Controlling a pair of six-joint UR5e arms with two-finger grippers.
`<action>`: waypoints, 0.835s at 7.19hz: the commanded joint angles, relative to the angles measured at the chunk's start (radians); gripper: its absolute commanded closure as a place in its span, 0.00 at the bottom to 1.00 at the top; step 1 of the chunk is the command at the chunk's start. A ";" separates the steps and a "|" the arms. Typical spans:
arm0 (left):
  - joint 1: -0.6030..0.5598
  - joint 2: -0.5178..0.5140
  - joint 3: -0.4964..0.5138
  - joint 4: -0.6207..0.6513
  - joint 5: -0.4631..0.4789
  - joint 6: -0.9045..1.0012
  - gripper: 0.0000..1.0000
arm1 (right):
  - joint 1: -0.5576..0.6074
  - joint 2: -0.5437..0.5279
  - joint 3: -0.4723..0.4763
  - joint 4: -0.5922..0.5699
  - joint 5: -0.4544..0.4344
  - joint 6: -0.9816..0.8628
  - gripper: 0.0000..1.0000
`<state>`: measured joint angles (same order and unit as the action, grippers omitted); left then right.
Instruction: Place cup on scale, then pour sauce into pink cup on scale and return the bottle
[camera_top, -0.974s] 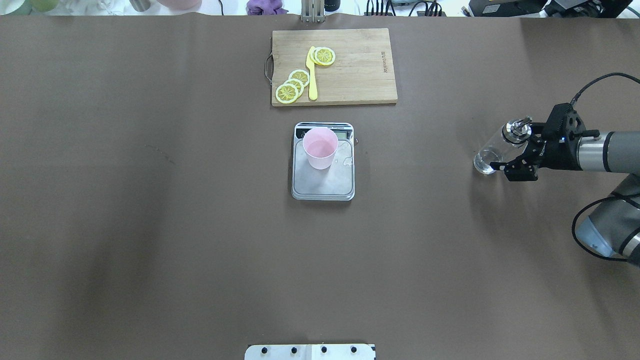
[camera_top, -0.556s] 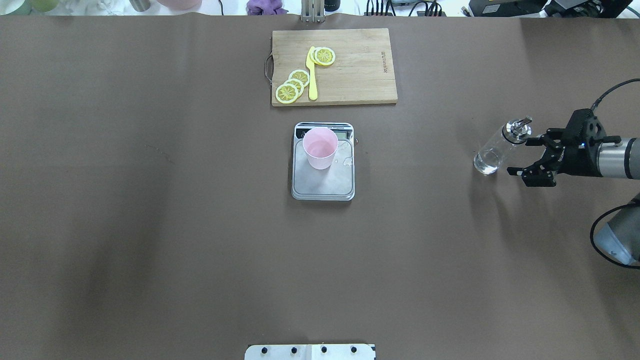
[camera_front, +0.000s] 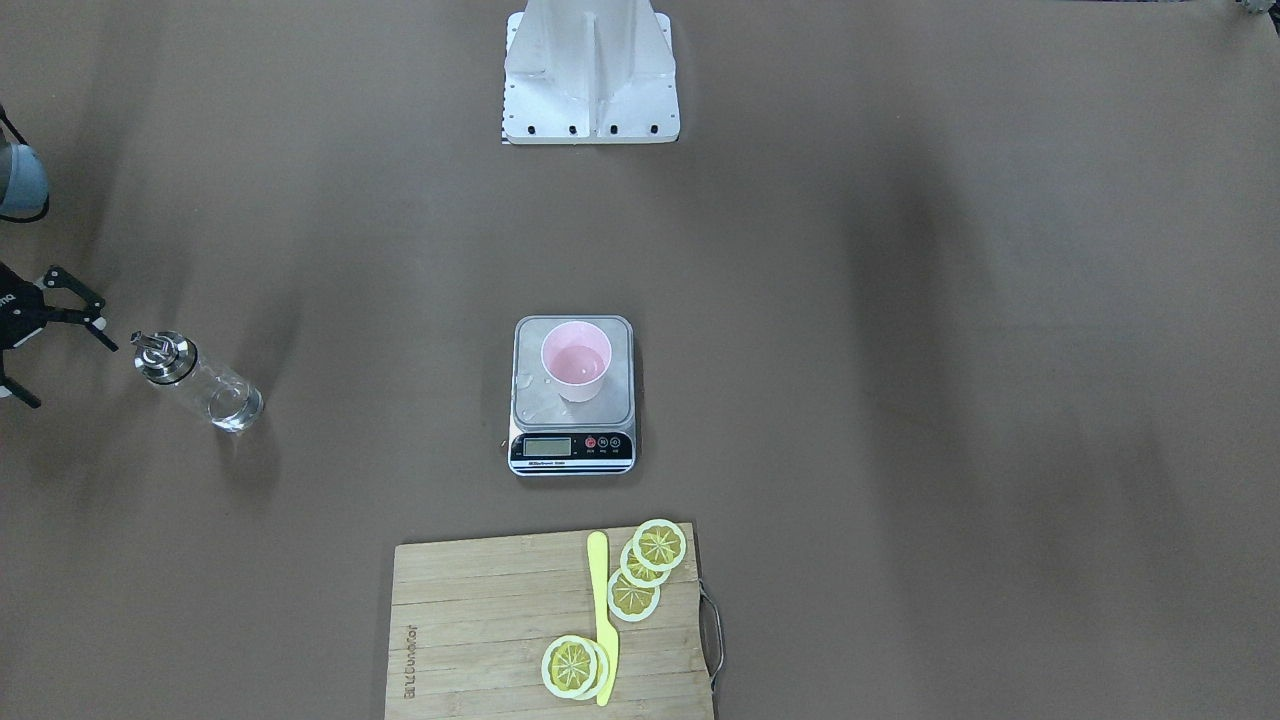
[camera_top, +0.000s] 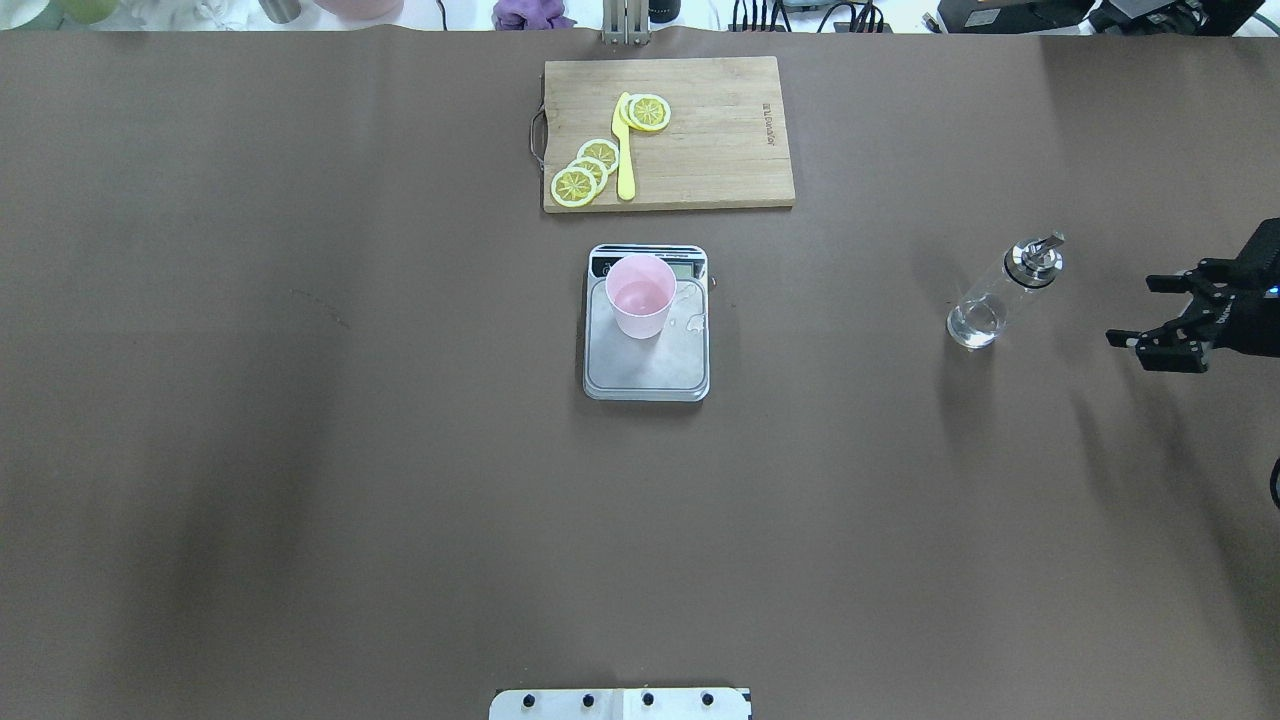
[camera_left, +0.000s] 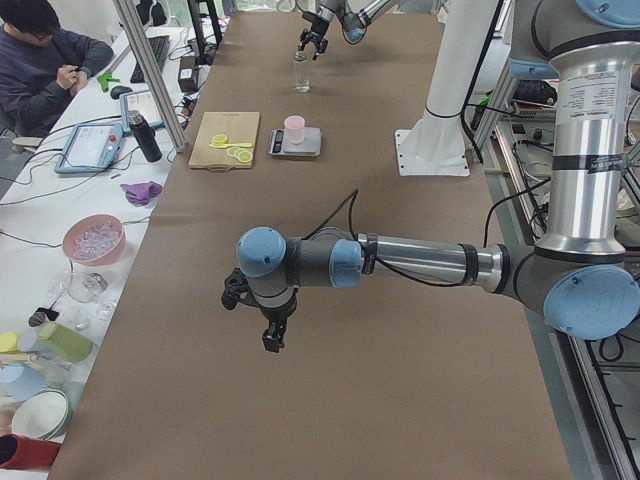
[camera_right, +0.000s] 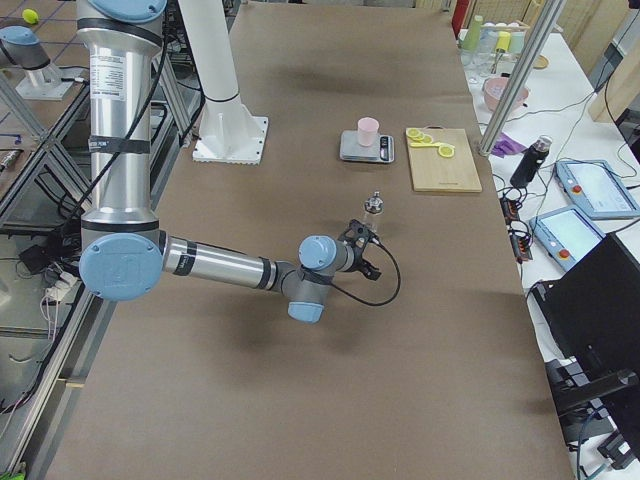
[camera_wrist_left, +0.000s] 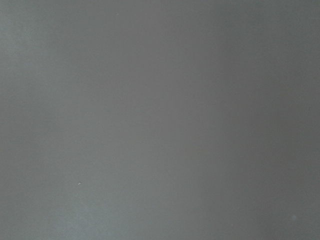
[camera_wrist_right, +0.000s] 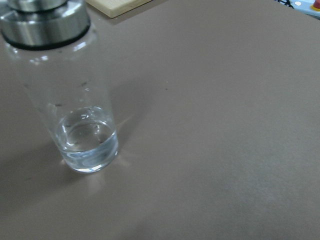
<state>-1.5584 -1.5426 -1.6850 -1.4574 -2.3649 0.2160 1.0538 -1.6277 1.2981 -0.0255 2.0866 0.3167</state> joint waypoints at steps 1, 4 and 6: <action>0.001 -0.001 0.001 0.000 -0.004 -0.001 0.02 | 0.116 -0.015 -0.077 -0.065 0.001 0.002 0.00; 0.001 -0.002 0.001 -0.001 -0.004 -0.001 0.02 | 0.289 0.014 -0.085 -0.328 0.033 0.002 0.00; 0.001 -0.002 -0.001 -0.001 -0.004 -0.001 0.02 | 0.395 0.118 -0.079 -0.581 0.128 -0.001 0.00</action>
<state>-1.5570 -1.5445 -1.6841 -1.4587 -2.3684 0.2147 1.3794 -1.5757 1.2158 -0.4426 2.1533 0.3178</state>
